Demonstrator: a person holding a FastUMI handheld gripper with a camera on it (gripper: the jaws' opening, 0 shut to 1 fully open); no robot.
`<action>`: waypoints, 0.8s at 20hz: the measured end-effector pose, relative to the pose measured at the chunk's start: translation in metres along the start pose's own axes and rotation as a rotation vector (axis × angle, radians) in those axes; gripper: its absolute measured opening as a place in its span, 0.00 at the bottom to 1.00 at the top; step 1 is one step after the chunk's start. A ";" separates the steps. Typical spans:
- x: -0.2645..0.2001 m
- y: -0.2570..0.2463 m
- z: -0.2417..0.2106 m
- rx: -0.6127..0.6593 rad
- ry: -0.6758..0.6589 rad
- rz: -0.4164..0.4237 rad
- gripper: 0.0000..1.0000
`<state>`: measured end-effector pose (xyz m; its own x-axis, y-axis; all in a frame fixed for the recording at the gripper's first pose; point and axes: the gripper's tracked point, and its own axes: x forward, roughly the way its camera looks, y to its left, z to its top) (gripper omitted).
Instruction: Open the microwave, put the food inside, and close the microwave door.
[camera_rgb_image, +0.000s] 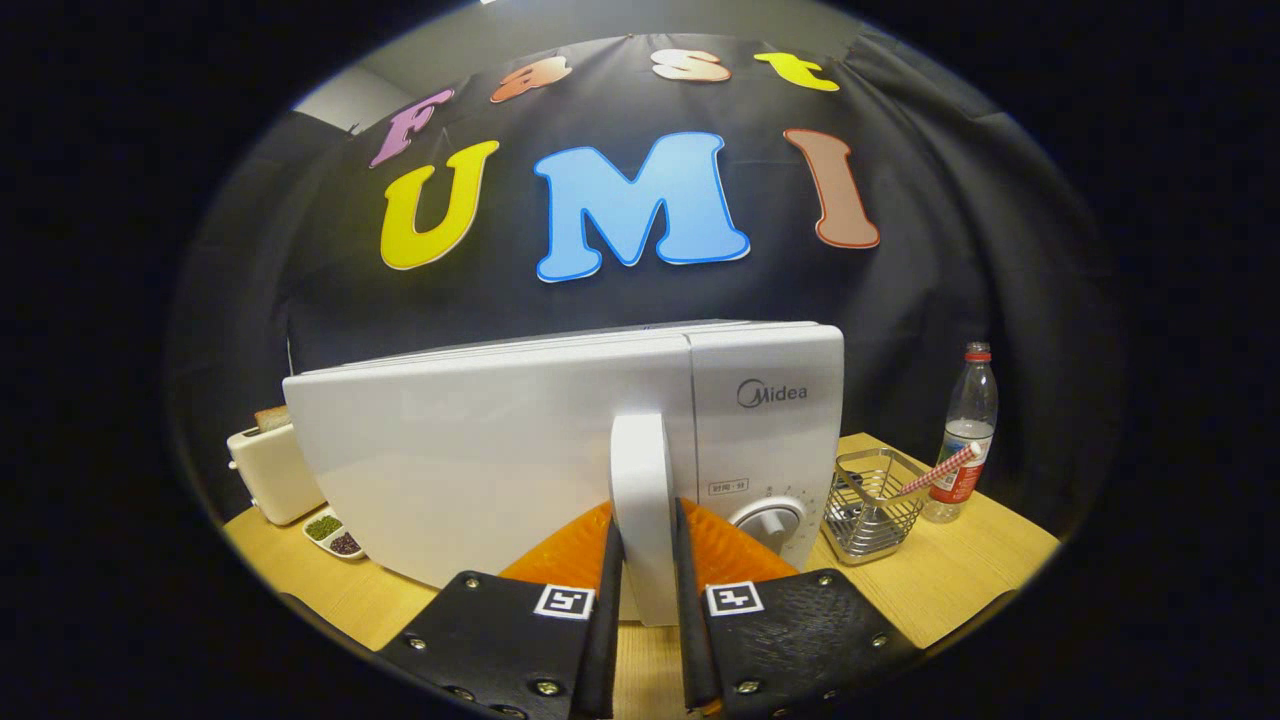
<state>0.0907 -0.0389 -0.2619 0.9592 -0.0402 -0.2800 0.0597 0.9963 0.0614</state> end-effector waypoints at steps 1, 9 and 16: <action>0.000 0.000 0.001 0.000 0.002 0.003 0.26; -0.002 0.001 0.001 -0.079 -0.030 0.012 0.18; -0.009 -0.001 0.000 -0.118 -0.046 0.012 0.18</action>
<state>0.0816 -0.0397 -0.2591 0.9714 -0.0290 -0.2357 0.0179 0.9986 -0.0491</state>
